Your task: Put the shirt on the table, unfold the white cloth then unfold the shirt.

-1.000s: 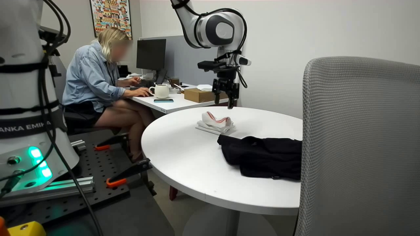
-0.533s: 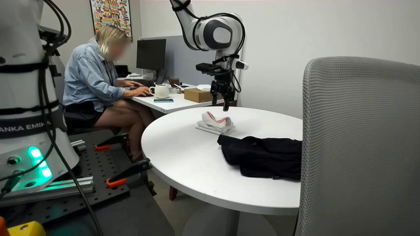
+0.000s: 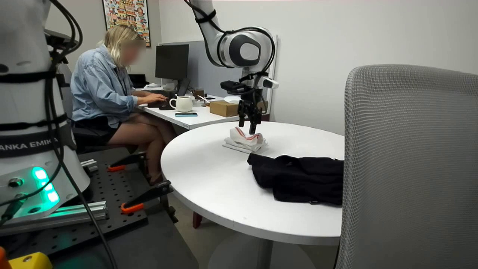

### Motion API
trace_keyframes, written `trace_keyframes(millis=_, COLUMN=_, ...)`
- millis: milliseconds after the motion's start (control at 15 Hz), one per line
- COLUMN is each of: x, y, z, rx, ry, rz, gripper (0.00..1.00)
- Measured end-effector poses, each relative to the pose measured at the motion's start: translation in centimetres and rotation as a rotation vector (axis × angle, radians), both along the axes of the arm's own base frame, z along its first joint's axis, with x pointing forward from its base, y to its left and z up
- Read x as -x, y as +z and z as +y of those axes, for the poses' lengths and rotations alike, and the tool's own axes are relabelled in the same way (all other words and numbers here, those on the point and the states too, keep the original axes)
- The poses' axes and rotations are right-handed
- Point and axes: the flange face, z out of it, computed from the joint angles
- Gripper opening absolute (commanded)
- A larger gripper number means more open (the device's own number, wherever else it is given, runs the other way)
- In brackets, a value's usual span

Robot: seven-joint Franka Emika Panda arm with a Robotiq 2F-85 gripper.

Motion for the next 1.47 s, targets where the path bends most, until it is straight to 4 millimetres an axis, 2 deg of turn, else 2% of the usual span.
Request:
trace_keyframes(millis=333, x=-0.7, y=-1.4, z=0.3, rx=0.055, ry=-0.033, rz=-0.087, gripper=1.0)
trace_keyframes(millis=667, x=-0.5, y=-2.8, z=0.9, rx=0.064, ry=-0.043, rz=-0.074, gripper=1.0)
trace_keyframes(millis=1467, x=-0.3, y=-3.8, z=1.3, rx=0.055, ry=-0.056, rz=-0.056, gripper=1.0)
